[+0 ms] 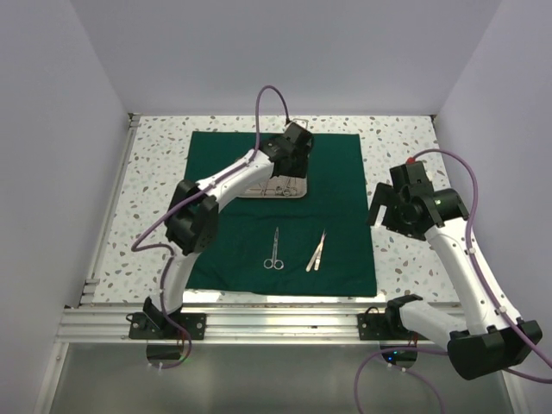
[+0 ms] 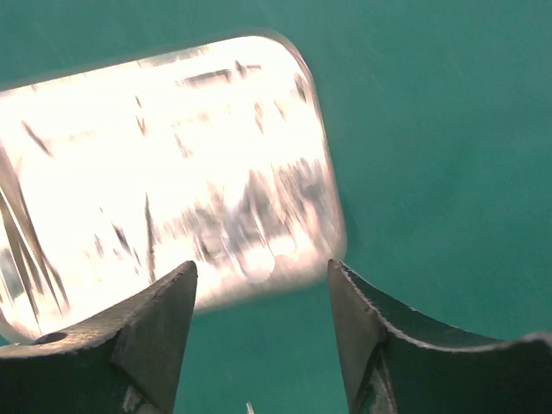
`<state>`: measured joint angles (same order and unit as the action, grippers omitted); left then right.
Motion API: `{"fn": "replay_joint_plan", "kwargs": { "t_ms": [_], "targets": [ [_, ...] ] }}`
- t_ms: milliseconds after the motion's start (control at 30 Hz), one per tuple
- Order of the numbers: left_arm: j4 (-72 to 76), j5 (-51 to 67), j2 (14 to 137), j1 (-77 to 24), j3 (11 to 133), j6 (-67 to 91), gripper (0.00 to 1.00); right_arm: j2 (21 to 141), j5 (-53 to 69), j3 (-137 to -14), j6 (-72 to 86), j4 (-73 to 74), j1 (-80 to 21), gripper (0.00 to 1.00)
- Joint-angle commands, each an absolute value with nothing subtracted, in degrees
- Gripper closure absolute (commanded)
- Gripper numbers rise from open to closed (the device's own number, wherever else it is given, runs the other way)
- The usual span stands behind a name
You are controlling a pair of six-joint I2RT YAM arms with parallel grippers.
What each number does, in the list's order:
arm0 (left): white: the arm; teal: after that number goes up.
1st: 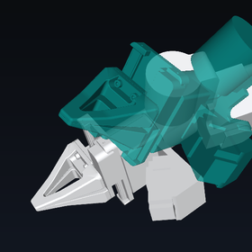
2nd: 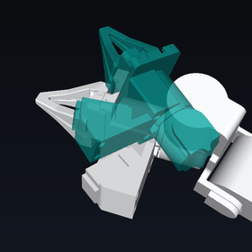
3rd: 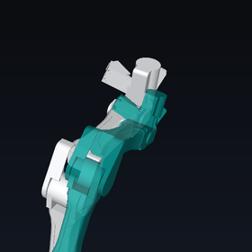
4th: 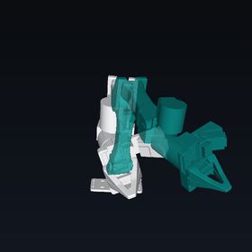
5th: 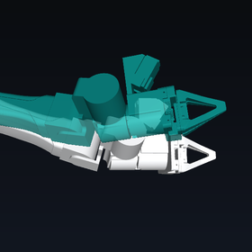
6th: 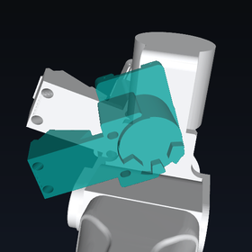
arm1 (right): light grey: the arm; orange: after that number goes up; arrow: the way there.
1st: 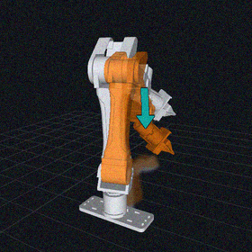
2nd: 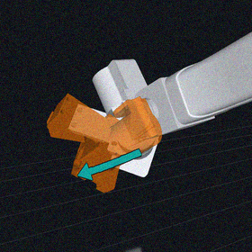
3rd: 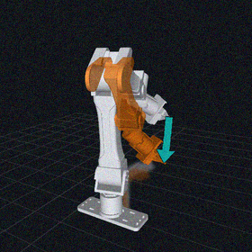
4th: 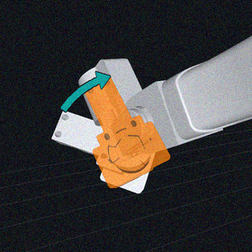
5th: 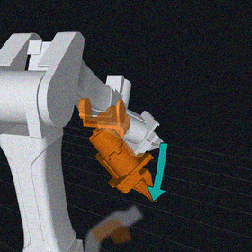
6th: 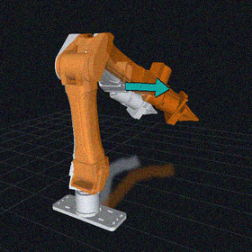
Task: Open and lay out the surgical kit
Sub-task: Pick up the medical item from the container.
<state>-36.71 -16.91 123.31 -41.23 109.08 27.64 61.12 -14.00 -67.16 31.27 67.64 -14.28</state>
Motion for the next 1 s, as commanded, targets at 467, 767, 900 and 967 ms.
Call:
{"fn": "replay_joint_plan", "kwargs": {
  "t_ms": [467,767,900,967],
  "targets": [
    [-31.38,-4.05,141.15,-34.72,123.40,17.05,0.41,63.54,-19.86,-70.14,33.31,71.89,-13.97,0.01],
    [-33.22,-5.27,144.49,-33.84,126.21,17.58,0.75,64.86,-20.48,-70.75,33.13,71.28,-13.97,0.02],
    [-33.40,-5.62,144.67,-33.05,126.03,17.93,0.93,65.39,-20.13,-70.84,32.96,70.93,-13.97,0.01],
    [-33.57,-5.80,144.49,-32.70,126.30,17.84,0.99,65.48,-20.04,-70.84,32.78,70.67,-13.89,0.02]
  ]
}}
